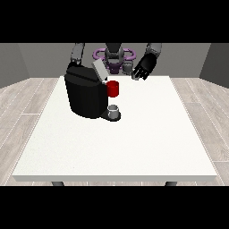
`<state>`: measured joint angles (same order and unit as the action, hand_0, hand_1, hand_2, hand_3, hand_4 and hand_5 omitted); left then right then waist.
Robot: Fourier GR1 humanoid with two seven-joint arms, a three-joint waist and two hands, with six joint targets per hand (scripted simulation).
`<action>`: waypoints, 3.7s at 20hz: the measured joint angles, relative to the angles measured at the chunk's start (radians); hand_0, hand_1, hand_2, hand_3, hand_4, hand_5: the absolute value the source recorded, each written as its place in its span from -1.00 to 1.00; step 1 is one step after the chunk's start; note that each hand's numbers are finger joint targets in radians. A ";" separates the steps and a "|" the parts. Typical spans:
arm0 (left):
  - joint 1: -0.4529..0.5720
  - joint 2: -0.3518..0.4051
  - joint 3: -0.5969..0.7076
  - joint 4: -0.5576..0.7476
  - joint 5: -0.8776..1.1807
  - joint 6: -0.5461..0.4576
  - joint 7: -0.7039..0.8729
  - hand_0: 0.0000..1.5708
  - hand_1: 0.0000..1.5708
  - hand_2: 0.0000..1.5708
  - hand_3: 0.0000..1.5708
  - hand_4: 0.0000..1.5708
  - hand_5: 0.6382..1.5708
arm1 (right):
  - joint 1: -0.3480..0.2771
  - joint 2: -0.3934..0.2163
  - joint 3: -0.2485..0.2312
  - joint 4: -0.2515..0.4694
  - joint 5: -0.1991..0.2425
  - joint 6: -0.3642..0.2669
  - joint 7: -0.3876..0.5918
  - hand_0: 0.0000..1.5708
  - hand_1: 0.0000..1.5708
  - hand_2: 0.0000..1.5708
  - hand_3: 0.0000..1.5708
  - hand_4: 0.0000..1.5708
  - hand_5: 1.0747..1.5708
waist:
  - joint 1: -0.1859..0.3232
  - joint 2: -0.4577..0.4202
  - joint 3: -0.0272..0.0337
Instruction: Insert the coffee pod into the coffee machine and close the lid
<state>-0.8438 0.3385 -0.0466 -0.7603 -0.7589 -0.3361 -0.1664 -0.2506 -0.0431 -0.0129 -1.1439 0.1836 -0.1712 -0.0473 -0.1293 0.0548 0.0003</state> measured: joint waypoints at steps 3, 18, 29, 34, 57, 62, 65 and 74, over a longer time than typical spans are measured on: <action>-0.018 -0.012 0.002 -0.017 -0.003 -0.021 0.011 0.71 0.71 0.75 0.72 -0.28 1.00 | -0.012 -0.001 -0.006 -0.011 -0.014 0.013 0.006 -1.00 -1.00 -1.00 -1.00 -1.00 1.00 | -0.005 -0.007 0.0001; -0.263 0.046 0.146 0.021 0.061 -0.100 0.124 0.53 0.53 0.61 0.61 -0.38 1.00 | -0.087 -0.009 0.005 -0.114 -0.011 0.019 0.037 -1.00 -1.00 -1.00 -1.00 -0.66 1.00 | -0.125 0.080 -0.0003; -0.374 0.099 0.173 0.060 0.050 -0.106 0.128 0.54 0.54 0.63 0.58 -0.40 1.00 | -0.152 -0.017 -0.017 -0.145 -0.017 0.005 0.046 -1.00 -1.00 -1.00 -1.00 -0.87 1.00 | -0.167 0.190 -0.0001; -0.385 0.100 0.163 0.072 0.035 -0.098 0.108 0.52 0.52 0.60 0.56 -0.41 1.00 | -0.187 -0.032 -0.035 -0.146 -0.019 0.000 0.072 -1.00 -1.00 -1.00 -1.00 -0.79 1.00 | -0.165 0.216 -0.0001; -0.438 0.104 0.176 0.109 0.018 -0.083 0.086 0.55 0.55 0.58 0.52 -0.55 1.00 | -0.213 -0.039 -0.054 -0.108 -0.021 -0.010 0.032 -1.00 -1.00 -1.00 -1.00 -1.00 1.00 | -0.169 0.262 0.0002; -0.436 0.097 0.171 0.106 0.009 -0.062 0.071 0.58 0.58 0.60 0.53 -0.63 1.00 | -0.214 -0.033 -0.055 -0.099 -0.016 -0.024 0.028 -1.00 -1.00 -1.00 -1.00 -1.00 1.00 | -0.161 0.258 0.0000; -0.433 0.105 0.161 0.101 -0.012 -0.034 0.060 0.54 0.54 0.56 0.44 -1.00 1.00 | -0.221 -0.038 -0.059 -0.103 -0.021 -0.019 0.031 -1.00 -1.00 -1.00 -1.00 -1.00 1.00 | -0.167 0.262 0.0002; -0.411 0.128 0.128 0.104 -0.064 0.023 0.000 0.40 0.40 0.43 0.26 -1.00 1.00 | -0.218 -0.030 -0.045 -0.129 -0.013 -0.024 0.057 -1.00 -1.00 -1.00 -1.00 -1.00 1.00 | -0.182 0.271 0.0010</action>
<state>-1.2551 0.4664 0.0812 -0.6565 -0.8229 -0.3129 -0.1669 -0.4684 -0.0730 -0.0580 -1.2726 0.1702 -0.1955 0.0094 -0.3113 0.3262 0.0014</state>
